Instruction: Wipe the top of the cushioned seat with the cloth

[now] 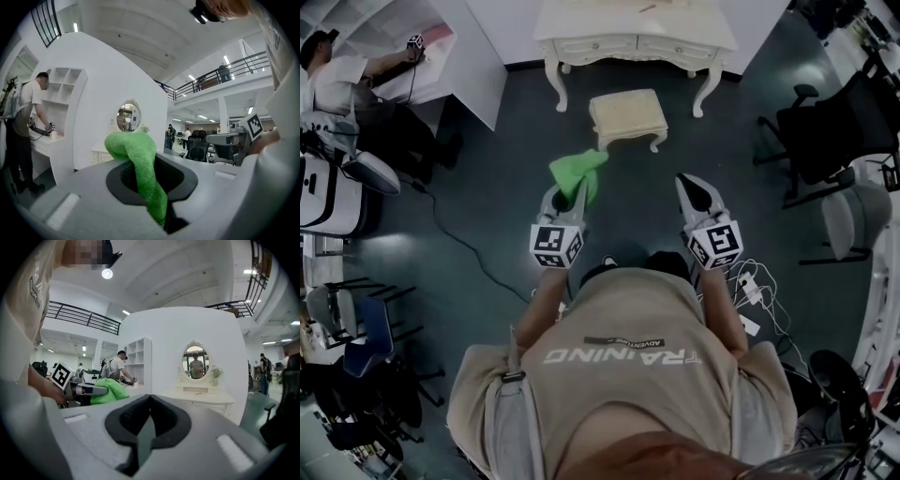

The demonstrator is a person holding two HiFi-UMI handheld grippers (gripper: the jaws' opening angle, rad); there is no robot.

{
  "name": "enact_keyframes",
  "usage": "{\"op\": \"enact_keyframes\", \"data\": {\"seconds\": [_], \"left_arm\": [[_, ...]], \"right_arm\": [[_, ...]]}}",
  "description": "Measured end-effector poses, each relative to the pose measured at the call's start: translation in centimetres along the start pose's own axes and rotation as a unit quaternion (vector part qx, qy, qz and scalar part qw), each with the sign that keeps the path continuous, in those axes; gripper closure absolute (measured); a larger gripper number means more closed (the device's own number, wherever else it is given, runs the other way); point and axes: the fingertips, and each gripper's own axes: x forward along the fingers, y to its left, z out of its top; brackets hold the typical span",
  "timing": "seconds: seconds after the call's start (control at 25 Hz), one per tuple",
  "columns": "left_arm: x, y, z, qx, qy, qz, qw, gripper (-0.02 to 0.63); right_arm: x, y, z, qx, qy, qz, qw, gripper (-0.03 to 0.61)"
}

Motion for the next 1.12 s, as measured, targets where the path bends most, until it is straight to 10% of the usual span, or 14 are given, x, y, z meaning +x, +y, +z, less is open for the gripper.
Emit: {"op": "enact_keyframes", "data": {"seconds": [0.32,1.12], "left_arm": [[1.7,2.2,-3.6,-0.035,0.014,0.005,0.9993,0.566],[17.2,-0.3,2.2,0.082,0.023,0.057,0.9947,0.566]], "right_arm": [[-0.1,-1.0,-2.2,-0.002,0.041,-0.013,0.999,0.577],[7.3,-17.1,-2.5,0.002,0.01,0.076,0.997,0.577]]}}
